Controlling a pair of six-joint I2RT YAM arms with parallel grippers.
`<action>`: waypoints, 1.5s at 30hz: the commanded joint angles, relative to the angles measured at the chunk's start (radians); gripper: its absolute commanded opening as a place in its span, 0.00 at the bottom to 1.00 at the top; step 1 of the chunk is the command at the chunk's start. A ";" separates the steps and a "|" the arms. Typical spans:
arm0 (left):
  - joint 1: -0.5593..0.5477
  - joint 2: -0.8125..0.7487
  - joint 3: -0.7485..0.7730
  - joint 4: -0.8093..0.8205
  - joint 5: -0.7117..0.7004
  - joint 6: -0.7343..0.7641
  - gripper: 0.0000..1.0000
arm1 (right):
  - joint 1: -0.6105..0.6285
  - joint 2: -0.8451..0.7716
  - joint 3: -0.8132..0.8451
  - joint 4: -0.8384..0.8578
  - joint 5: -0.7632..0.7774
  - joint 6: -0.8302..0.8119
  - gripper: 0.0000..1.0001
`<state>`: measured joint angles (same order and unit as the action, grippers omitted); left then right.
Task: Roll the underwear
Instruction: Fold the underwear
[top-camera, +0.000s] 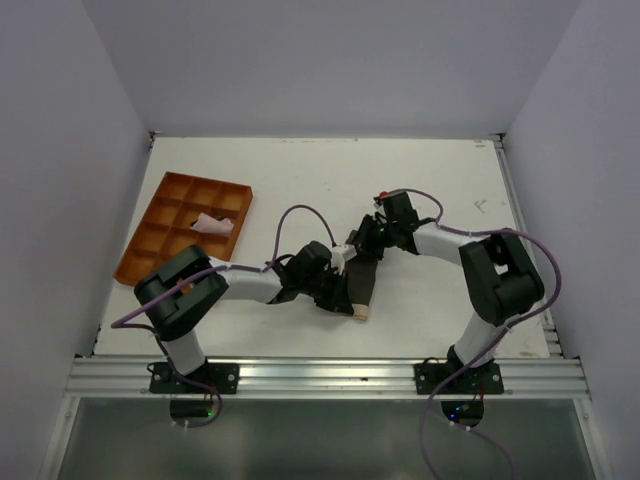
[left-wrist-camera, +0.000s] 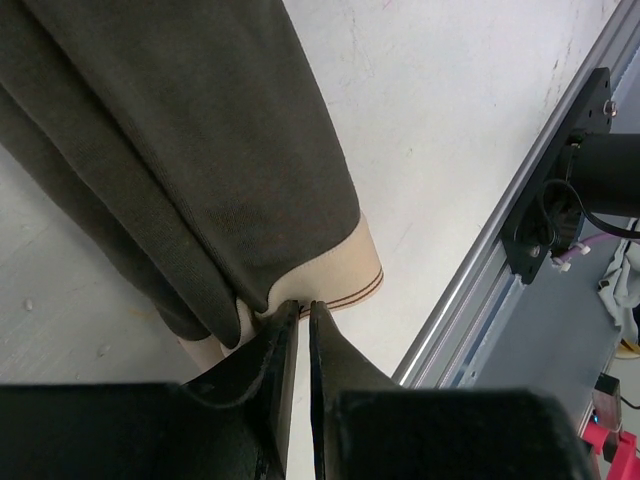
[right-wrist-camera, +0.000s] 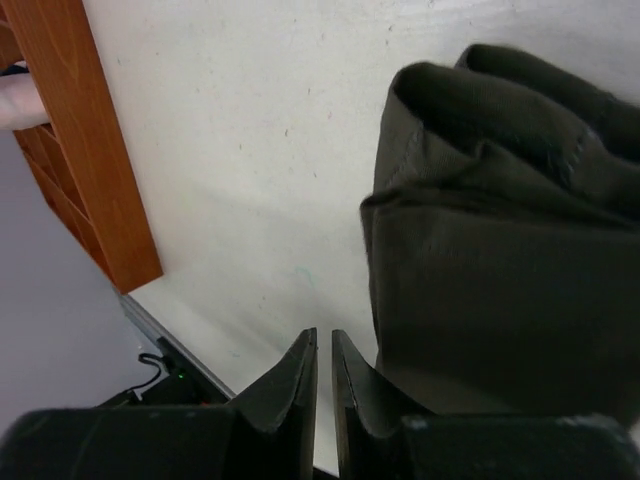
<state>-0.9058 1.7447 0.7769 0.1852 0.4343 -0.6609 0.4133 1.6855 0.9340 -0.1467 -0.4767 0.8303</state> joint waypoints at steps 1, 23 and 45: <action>-0.001 0.010 -0.039 -0.013 -0.042 0.044 0.14 | -0.022 0.106 -0.032 0.260 -0.181 0.056 0.16; 0.008 -0.072 -0.015 -0.184 -0.117 0.075 0.12 | -0.125 0.269 0.092 0.181 -0.342 -0.143 0.20; 0.274 -0.214 0.170 -0.389 -0.056 0.188 0.25 | -0.016 -0.142 -0.140 0.045 -0.335 -0.114 0.22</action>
<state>-0.6590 1.5211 0.8898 -0.1753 0.3378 -0.5339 0.3439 1.6081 0.8818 -0.1459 -0.7780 0.6918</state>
